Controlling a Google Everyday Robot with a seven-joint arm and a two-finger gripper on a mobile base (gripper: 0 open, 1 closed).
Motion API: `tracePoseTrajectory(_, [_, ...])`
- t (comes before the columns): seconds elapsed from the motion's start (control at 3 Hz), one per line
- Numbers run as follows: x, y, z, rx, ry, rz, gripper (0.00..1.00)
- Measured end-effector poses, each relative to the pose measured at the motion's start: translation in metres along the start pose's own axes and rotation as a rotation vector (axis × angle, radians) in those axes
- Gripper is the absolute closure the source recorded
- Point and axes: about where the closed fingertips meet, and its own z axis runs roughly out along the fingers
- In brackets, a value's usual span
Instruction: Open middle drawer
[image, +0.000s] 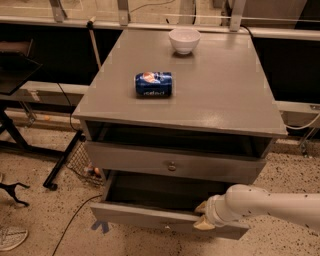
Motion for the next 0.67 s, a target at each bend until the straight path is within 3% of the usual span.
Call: tracePoseTrajectory(0.67, [0.0036, 0.0189, -0.0058, 0.01, -0.005, 0.024, 1.0])
